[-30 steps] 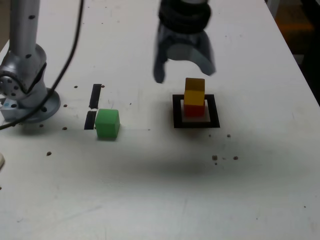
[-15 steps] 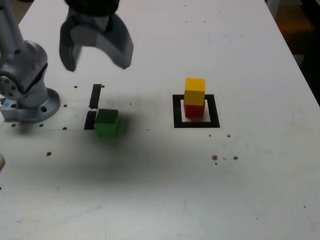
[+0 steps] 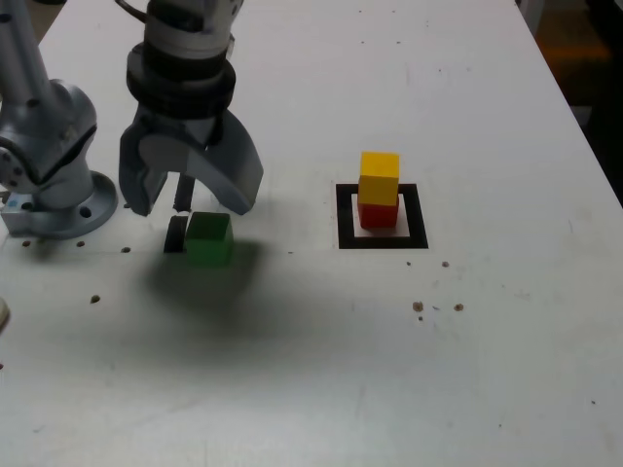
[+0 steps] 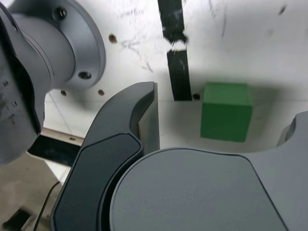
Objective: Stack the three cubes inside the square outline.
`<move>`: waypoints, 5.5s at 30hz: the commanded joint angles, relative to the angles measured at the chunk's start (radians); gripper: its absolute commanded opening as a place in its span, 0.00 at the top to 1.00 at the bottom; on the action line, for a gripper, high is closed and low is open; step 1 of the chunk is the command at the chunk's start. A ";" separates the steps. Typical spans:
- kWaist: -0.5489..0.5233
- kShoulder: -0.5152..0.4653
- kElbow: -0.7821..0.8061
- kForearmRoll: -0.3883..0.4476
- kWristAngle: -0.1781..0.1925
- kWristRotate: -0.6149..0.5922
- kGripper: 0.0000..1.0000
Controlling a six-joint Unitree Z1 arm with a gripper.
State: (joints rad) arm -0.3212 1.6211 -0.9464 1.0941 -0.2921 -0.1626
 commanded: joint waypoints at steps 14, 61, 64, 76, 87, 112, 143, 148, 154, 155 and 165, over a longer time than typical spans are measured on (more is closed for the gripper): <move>-0.038 0.167 0.020 -0.156 -0.068 0.040 0.19; 0.078 0.129 -0.763 0.383 0.289 -0.058 0.98; 0.077 0.198 -0.856 0.433 0.284 -0.048 0.98; 0.117 0.387 -0.982 0.478 0.249 -0.017 0.98; 0.157 0.452 -0.947 0.468 0.222 0.009 0.97; 0.137 0.514 -0.964 0.449 0.188 0.017 0.69; 0.125 0.039 -0.688 0.487 0.174 -0.015 0.01; 0.177 -0.108 -0.451 0.459 0.186 0.010 0.00; 0.212 -0.096 -0.243 0.325 0.201 0.068 0.00; 0.222 -0.092 -0.188 0.275 0.193 0.089 0.00; 0.272 -0.088 0.138 -0.013 0.185 0.185 0.00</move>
State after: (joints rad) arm -0.0513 1.5337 -0.8182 1.0838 -0.1102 0.0209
